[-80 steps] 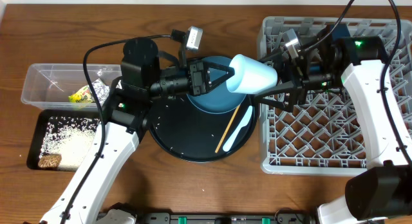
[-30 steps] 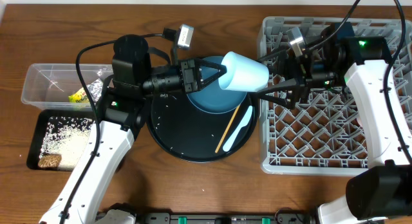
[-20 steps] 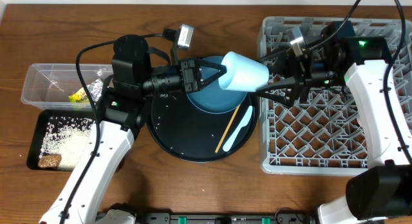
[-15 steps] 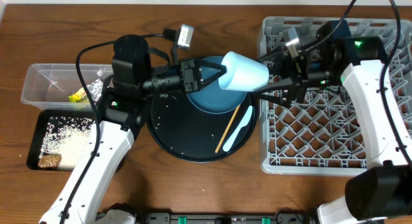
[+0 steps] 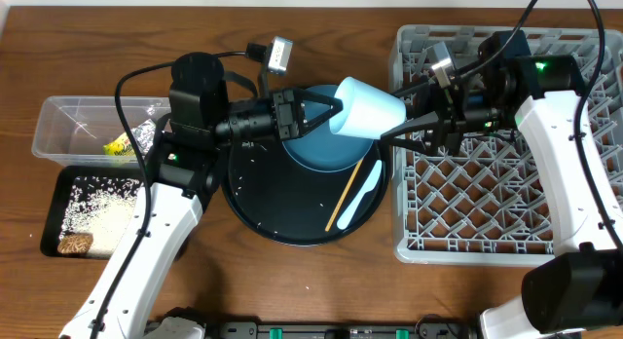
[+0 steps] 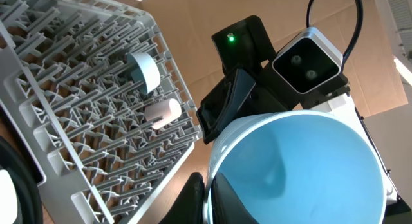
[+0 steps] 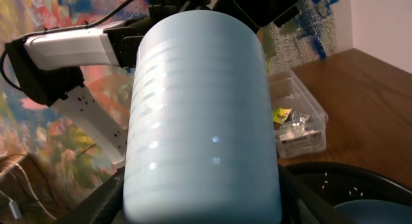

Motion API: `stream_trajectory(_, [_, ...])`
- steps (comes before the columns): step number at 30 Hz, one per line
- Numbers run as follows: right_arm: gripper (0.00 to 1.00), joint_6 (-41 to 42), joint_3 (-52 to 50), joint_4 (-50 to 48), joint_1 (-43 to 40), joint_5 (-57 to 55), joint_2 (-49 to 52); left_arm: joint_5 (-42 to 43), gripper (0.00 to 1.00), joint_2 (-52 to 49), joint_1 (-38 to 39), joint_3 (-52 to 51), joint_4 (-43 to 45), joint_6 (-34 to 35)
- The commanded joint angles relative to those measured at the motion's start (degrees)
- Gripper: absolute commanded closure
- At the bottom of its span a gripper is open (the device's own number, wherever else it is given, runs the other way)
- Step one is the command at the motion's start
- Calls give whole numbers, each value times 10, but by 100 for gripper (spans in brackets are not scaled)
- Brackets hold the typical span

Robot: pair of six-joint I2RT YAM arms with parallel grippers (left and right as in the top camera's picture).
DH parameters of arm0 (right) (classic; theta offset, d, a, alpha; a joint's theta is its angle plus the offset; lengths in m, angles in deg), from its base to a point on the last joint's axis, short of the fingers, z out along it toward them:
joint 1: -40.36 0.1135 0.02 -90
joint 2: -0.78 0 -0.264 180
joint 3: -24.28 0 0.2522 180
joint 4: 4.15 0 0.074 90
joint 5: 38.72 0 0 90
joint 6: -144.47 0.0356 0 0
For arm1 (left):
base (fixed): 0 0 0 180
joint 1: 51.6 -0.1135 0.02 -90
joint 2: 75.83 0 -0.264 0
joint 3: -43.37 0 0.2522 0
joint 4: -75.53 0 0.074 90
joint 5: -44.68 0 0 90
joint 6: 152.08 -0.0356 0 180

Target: Sort waste into correct bins and load items into the dishwasher rack

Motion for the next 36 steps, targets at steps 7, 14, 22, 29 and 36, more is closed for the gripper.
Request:
stream_trajectory(7, [59, 108, 1, 0, -35, -58, -5, 3, 89, -2, -99, 4, -2, -14])
stream_trajectory(14, [66, 335, 26, -29, -80, -230, -6, 3, 89, -2, -170, 4, -88, -41])
stream_trajectory(22, [72, 596, 71, -23, -82, -500, -24, -114, 89, -2, -178, 4, -293, -150])
stream_trajectory(29, [80, 679, 74, 43, -82, -627, -51, -140, 89, -2, -178, 4, -404, -222])
stream_trajectory(36, [80, 716, 74, 114, -67, -715, -54, -238, 89, -2, -178, 4, -497, -249])
